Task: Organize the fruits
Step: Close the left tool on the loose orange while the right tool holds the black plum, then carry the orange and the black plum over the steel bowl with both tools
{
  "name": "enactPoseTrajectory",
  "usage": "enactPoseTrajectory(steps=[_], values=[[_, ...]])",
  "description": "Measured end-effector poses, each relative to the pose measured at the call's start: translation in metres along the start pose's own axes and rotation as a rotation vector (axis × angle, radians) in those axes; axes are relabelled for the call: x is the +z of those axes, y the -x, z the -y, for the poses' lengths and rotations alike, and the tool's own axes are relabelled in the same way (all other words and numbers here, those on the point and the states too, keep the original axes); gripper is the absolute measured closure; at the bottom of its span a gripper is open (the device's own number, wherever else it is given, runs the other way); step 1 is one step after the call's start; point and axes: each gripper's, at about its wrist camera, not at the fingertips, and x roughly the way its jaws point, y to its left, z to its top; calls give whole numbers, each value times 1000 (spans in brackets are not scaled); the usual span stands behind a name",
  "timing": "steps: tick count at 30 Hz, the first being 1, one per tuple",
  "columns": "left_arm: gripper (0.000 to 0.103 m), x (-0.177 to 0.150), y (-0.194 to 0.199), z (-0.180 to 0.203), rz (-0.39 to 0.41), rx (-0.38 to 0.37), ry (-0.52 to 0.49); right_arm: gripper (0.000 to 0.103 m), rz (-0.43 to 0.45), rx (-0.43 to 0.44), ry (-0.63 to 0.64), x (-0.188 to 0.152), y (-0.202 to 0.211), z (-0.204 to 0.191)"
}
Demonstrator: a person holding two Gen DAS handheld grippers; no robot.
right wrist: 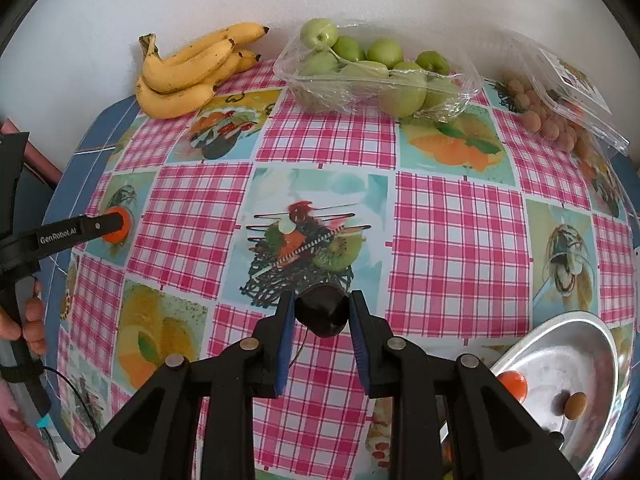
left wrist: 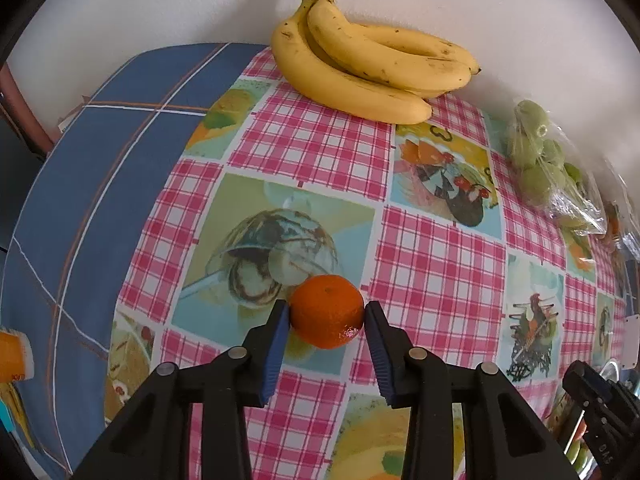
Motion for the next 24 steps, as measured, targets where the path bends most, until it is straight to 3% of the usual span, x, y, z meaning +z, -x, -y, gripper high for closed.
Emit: enactPoseTrajectory(steps=[10, 24], values=[[62, -37, 47, 26, 63, -51, 10, 75, 37, 27, -21, -13, 32, -3], [62, -98, 105, 82, 152, -128, -18, 75, 70, 13, -87, -62, 79, 7]])
